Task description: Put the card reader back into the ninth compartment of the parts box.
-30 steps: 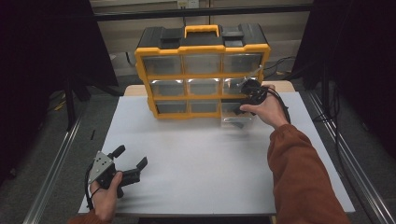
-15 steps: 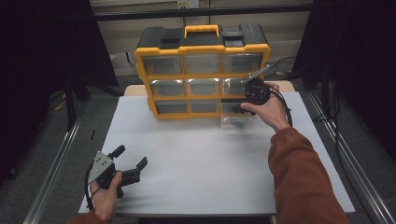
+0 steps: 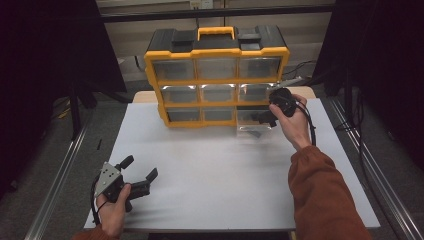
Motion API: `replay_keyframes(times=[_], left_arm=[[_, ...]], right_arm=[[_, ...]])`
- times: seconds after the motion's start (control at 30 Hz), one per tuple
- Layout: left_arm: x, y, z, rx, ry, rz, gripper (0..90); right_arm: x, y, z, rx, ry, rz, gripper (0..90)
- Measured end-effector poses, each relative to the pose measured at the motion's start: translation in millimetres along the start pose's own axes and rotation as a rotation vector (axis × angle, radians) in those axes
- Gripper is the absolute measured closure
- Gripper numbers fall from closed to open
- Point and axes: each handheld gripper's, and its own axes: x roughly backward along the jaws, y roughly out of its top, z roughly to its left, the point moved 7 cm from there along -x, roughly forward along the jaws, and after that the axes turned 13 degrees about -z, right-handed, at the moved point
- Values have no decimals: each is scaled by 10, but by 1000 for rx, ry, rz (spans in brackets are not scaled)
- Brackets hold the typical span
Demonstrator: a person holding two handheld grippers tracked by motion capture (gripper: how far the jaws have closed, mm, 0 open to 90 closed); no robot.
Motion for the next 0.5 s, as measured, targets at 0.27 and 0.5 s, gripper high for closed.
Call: replay_keyframes(times=[0.27, 0.5], left_arm=[[-10, -8, 10, 12, 11, -4, 21], [2, -12, 12, 4, 15, 2, 21]], right_arm=[[85, -136, 10, -26, -44, -81, 39], [197, -177, 51, -25, -80, -196, 37]])
